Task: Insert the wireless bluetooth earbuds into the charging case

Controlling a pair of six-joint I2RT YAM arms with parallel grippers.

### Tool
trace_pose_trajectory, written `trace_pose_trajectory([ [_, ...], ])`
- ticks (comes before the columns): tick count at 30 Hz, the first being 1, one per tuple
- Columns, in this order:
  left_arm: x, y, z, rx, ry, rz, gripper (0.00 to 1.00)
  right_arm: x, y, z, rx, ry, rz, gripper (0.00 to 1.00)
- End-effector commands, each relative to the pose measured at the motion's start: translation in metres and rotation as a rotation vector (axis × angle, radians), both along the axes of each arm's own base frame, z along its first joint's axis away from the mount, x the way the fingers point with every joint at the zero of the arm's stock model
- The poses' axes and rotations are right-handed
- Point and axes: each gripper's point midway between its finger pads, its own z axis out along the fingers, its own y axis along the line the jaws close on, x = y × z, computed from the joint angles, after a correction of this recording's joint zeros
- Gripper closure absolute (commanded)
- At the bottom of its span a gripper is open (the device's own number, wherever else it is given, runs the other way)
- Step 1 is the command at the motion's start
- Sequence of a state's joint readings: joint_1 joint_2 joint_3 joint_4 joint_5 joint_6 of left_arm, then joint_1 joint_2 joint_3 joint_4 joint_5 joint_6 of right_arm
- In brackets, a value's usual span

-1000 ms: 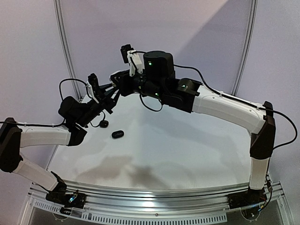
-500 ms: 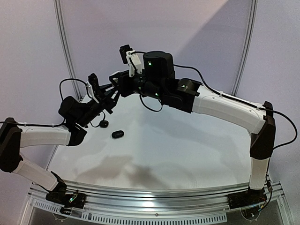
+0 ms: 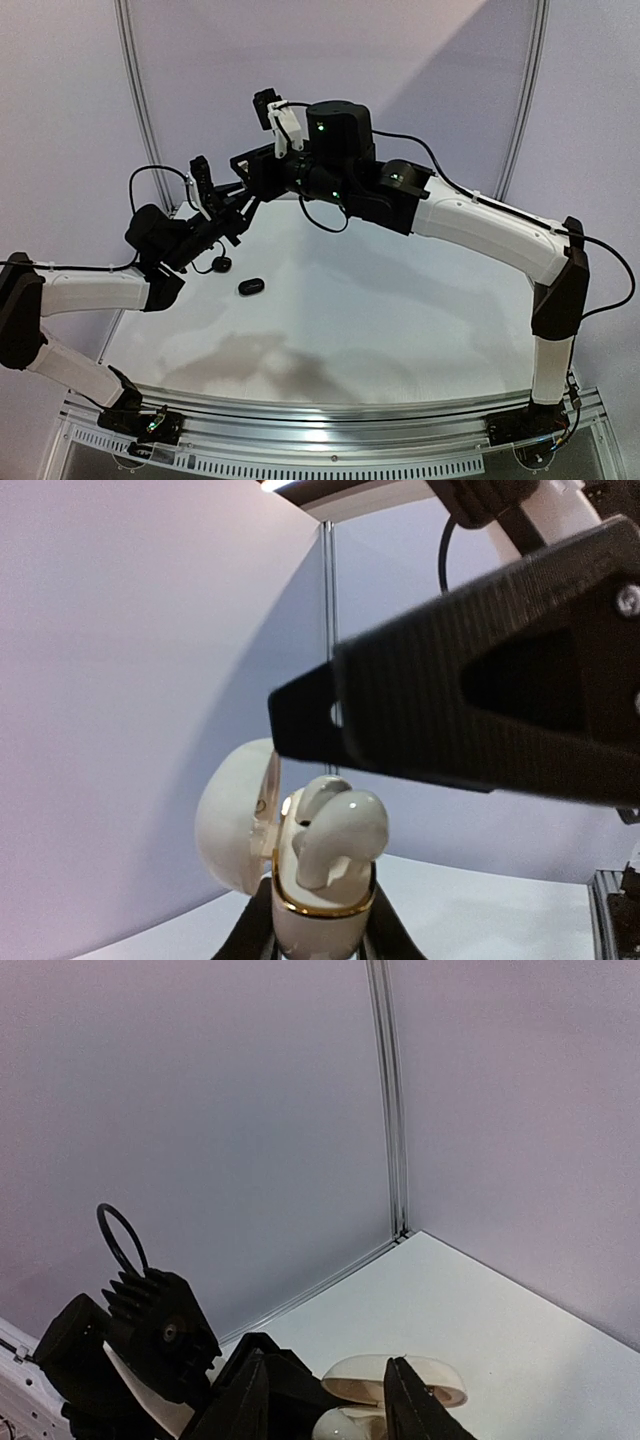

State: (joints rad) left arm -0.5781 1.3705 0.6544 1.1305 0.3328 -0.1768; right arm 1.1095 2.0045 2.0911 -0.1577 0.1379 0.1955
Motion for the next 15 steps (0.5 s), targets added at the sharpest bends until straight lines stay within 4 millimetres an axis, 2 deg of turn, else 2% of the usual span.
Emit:
trace_pose_trajectory([
  [1, -0.013, -0.007, -0.007, -0.002, 0.072, -0.080, 1.00, 0.003, -0.007, 0.015, -0.002, -0.032, -0.017, 0.59],
  [8, -0.016, -0.009, -0.007, -0.005, 0.091, -0.106, 1.00, -0.001, -0.011, 0.027, 0.007, -0.052, -0.005, 0.59],
  [12, -0.014, -0.008, -0.012, -0.015, 0.141, -0.109, 1.00, -0.007, -0.017, 0.042, 0.036, -0.057, 0.007, 0.64],
  [15, -0.014, -0.008, -0.013, -0.010, 0.139, -0.106, 1.00, -0.011, -0.026, 0.053, 0.039, -0.063, 0.003, 0.72],
])
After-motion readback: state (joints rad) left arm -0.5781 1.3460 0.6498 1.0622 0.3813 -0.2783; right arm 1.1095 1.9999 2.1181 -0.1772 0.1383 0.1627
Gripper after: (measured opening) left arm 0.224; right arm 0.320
